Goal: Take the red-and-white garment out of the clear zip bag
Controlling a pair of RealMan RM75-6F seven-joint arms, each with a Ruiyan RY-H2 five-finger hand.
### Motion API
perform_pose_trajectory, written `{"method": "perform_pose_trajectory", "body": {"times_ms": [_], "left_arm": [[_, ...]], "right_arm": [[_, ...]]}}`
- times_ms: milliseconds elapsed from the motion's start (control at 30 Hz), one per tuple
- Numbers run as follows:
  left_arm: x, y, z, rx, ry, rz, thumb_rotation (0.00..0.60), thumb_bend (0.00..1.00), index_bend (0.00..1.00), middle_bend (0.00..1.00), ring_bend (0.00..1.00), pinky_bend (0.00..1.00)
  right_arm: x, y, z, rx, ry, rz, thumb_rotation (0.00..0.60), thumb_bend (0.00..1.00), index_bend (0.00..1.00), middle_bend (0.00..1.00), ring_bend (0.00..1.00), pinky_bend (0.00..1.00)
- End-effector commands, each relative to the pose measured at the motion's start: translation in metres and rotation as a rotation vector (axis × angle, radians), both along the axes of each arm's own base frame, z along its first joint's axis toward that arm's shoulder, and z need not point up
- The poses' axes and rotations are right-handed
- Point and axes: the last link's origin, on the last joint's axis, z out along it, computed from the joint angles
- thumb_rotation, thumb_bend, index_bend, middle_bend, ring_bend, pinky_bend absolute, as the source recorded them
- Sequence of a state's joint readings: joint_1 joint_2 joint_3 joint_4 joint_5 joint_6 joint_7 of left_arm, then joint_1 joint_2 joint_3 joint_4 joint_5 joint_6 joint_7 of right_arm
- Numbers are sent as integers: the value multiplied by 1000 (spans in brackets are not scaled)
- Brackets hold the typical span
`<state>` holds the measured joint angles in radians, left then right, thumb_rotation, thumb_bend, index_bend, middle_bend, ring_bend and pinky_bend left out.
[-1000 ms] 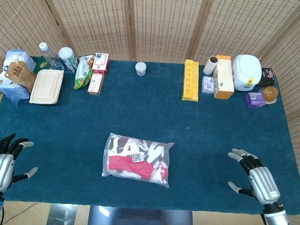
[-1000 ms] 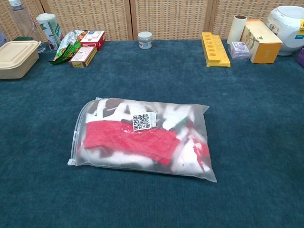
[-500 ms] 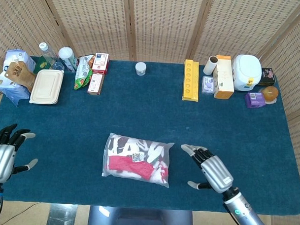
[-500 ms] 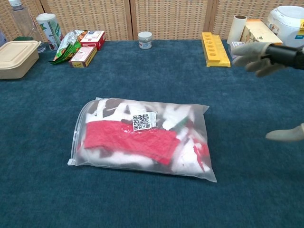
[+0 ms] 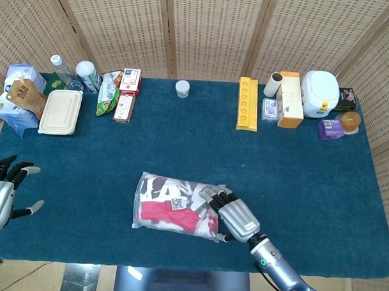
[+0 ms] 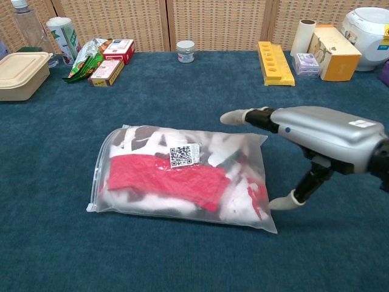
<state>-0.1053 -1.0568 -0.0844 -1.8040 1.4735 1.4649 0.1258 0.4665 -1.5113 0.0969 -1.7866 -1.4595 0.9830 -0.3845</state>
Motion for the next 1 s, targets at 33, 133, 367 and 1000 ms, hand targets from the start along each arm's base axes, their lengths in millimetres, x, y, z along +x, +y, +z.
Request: {"method": "perform_pose_trajectory", "body": {"times_ms": [33,133,367,1000], "left_arm": [[-1,0,-1,-1,-4,4,600,134,285,238,74,79],[-2,0,-2,-4,-7,6,600,134,285,238,74,79],[0,-1,-3,-2,-6,6,600,134,285,238,74,79],[4,-2,-5,-3,-6,14,600,134,285,238,75,79]], "right_arm": [[9,-3,-12,18,20,11,600,52,0,0,60,77],[14,-7,-20,19,41,21,600,49,0,0,56,74],[20,-24,-32,-23,78,41,600,45,0,0,48,68],[20,-93,29,-112,272,163,600,45,0,0,54,20]]}}
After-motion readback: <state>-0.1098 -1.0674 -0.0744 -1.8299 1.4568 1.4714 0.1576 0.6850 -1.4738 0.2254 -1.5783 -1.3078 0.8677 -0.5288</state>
